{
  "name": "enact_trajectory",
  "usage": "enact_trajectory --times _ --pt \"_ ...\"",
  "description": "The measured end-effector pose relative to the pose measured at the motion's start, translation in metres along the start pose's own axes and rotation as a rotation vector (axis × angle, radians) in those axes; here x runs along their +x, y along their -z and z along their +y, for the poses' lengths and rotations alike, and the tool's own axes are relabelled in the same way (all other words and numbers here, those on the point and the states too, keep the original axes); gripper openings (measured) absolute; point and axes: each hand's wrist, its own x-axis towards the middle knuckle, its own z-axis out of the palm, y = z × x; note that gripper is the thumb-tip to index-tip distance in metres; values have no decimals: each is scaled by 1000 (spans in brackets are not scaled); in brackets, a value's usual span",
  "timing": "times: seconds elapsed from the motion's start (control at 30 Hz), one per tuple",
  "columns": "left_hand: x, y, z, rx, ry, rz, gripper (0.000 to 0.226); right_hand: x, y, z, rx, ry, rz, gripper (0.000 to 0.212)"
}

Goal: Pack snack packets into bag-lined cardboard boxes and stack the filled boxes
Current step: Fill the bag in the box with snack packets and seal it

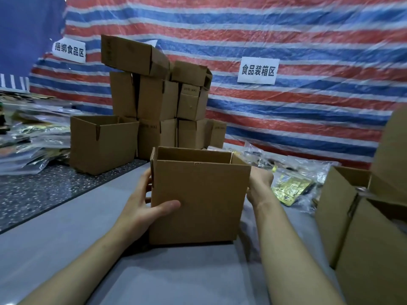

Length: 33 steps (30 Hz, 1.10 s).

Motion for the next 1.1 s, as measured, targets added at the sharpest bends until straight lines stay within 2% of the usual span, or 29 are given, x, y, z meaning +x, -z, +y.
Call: enact_trajectory --times 0.1,0.23,0.43,0.5,0.6,0.7,0.8,0.9,1.03,1.1 --pt "0 0 0 -5 3 5 122 5 5 -11 -63 136 -22 30" --pt "0 1 -4 -34 -3 -3 106 8 9 -22 -175 356 -34 27" --pt "2 3 -7 -45 4 9 114 4 10 -27 -197 538 -102 18" --pt "2 3 -8 -50 4 8 114 7 13 -29 -184 549 -116 22" --pt "3 2 -9 -60 6 7 114 8 17 -33 -127 505 -158 40" --pt "3 2 -8 -66 5 7 112 9 22 -39 -191 584 -195 47" --pt "3 2 -8 -76 5 9 113 7 25 -44 -253 605 -254 33" --pt "3 2 -8 -80 4 10 114 5 28 -50 -354 547 -279 22" --pt "3 2 -7 -92 -1 9 110 -2 37 -61 -489 406 -331 20" --pt "3 1 -7 -100 3 11 110 -5 39 -70 -509 374 -354 27"
